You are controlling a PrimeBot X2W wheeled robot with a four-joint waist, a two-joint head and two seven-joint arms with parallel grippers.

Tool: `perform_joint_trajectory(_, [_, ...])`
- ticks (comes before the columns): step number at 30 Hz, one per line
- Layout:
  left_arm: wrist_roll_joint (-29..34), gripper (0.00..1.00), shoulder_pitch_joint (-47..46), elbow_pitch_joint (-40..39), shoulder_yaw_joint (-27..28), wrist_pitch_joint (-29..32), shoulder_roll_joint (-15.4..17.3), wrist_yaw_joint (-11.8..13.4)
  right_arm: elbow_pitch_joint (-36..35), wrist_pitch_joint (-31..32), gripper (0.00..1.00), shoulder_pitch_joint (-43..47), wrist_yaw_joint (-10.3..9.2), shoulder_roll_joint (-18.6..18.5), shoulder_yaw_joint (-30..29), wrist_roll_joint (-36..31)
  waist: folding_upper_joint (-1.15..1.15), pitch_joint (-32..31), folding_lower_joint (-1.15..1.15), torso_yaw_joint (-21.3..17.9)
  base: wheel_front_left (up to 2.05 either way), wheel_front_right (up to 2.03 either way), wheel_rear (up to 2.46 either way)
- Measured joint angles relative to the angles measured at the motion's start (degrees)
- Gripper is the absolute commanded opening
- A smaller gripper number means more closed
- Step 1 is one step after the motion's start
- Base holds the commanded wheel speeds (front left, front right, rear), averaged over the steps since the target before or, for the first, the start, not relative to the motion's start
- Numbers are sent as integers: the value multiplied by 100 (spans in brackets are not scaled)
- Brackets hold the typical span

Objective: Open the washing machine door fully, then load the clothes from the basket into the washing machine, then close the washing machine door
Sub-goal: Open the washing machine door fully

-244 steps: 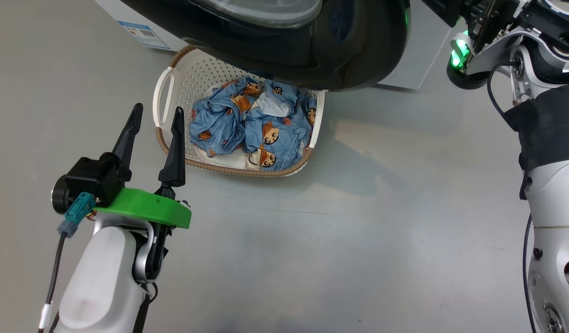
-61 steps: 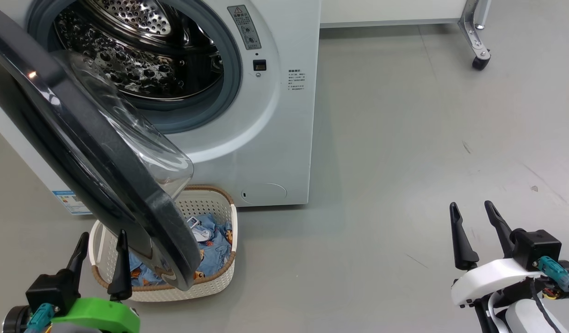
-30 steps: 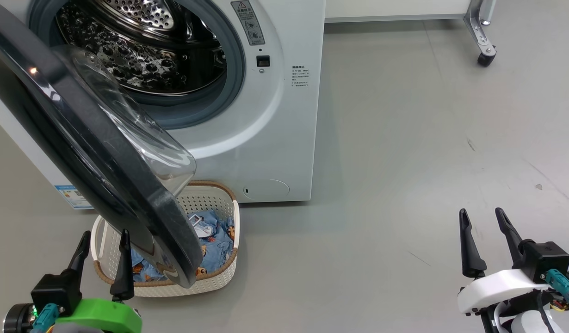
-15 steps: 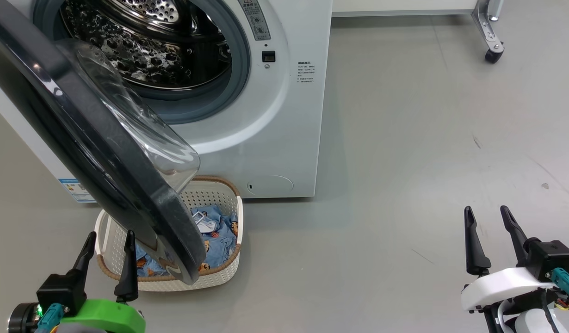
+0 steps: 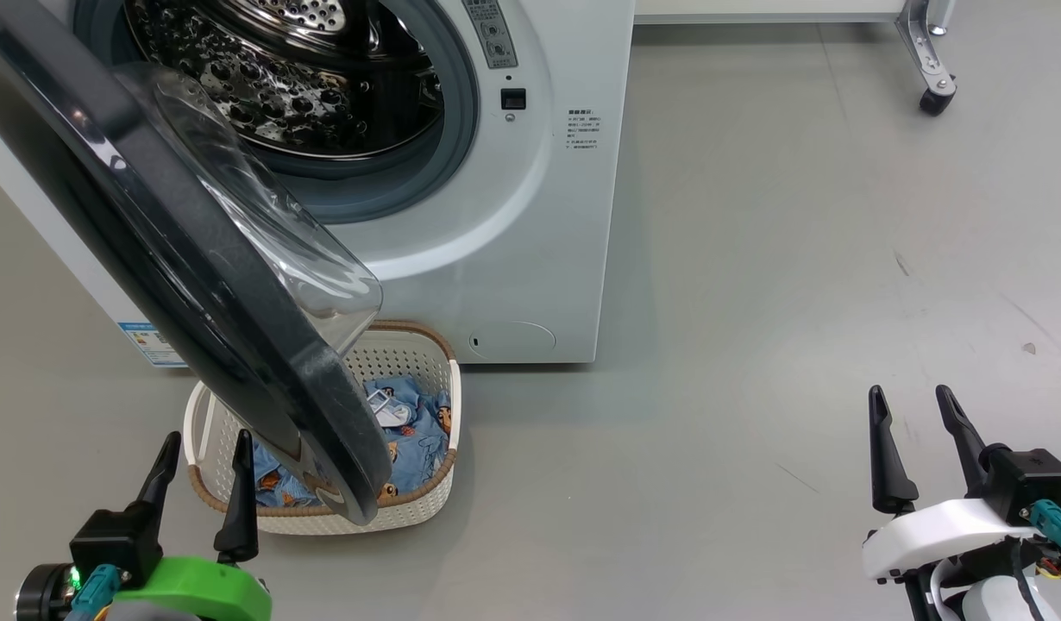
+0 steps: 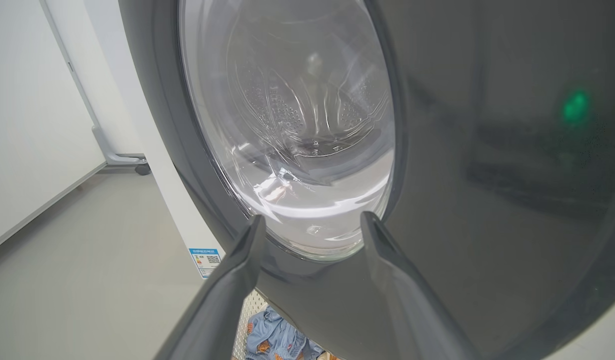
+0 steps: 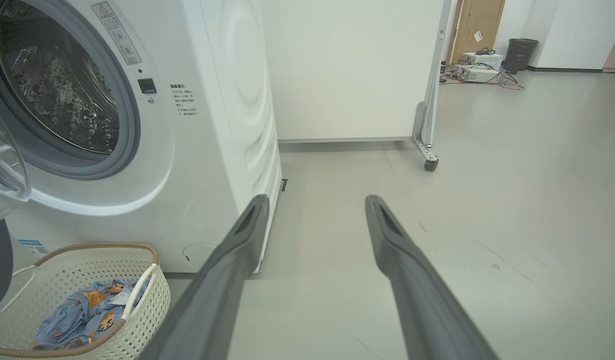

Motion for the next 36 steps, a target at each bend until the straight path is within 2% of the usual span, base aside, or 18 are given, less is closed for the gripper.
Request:
perform_joint_trajectory(9, [-10, 100, -16, -1, -19, 0, 3, 0, 54, 0, 100, 0, 79, 55, -82, -49, 0, 5, 0, 46, 0, 0, 0])
perform_joint_trajectory(11, [-11, 27, -17, 0, -46, 0, 8, 0, 64, 0, 100, 0, 83, 75, -108, -90, 0, -1, 0, 53, 0, 0, 0])
perform_joint_trajectory(12, [-16, 0, -17, 1, -74, 0, 12, 0, 69, 0, 100, 0, 85, 84, -115, -101, 0, -5, 0, 57, 0, 0, 0])
perform_joint_trajectory(18, [-64, 0, -18, -16, -97, 0, 16, 0, 105, 0, 100, 1, 136, 130, -169, -147, 0, -35, 0, 70, 0, 0, 0])
perform_joint_trajectory(23, [-66, 0, -124, -337, 216, 0, 18, 0, 136, 0, 100, 3, 183, 151, -225, -157, 0, -64, 0, 90, 0, 0, 0])
perform_joint_trajectory(31, [99, 0, -881, -2014, 1028, -13, 26, 87, 146, 0, 100, 7, 204, 175, -335, -216, 0, -94, 0, 145, 0, 0, 0])
perform_joint_trajectory(36, [268, 0, -1279, -2941, 933, -34, 24, 59, 159, 0, 100, 8, 248, 207, -350, -254, 0, -108, 0, 160, 0, 0, 0])
